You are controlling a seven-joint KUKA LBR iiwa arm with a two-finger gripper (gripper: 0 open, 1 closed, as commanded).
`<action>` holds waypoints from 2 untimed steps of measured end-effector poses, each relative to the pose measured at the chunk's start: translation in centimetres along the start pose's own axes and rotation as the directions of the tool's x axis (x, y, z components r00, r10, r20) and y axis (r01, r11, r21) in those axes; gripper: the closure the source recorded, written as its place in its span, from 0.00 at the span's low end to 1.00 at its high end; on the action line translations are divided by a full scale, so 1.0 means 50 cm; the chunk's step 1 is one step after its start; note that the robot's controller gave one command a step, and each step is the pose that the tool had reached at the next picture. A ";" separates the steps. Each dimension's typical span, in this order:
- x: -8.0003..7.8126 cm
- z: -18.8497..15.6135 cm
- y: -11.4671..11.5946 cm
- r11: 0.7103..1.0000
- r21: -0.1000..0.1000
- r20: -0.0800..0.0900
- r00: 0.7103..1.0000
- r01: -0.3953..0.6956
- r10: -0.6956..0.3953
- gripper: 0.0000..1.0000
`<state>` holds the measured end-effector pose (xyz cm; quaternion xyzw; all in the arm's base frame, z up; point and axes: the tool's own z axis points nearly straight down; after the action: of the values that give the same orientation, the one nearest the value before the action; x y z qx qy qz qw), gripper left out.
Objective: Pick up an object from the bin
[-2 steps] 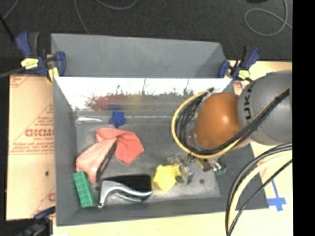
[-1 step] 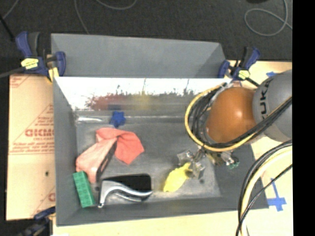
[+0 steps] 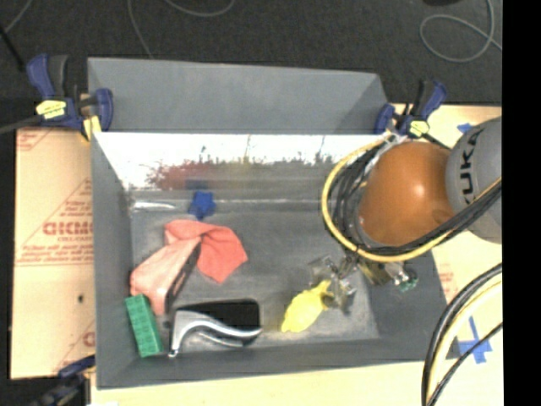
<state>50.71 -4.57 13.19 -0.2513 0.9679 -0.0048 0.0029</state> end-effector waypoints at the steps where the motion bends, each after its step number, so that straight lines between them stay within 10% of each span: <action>1: -0.018 -0.060 0.023 1.000 0.009 0.017 0.999 0.027 -0.027 1.00; 2: -0.028 0.061 0.052 0.989 0.006 0.010 0.989 0.146 -0.146 1.00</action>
Offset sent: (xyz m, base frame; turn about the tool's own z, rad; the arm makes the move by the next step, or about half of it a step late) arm -0.0037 0.0373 -0.0514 -0.1736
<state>50.70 -1.66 10.14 -0.3212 0.9469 -0.0064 0.0082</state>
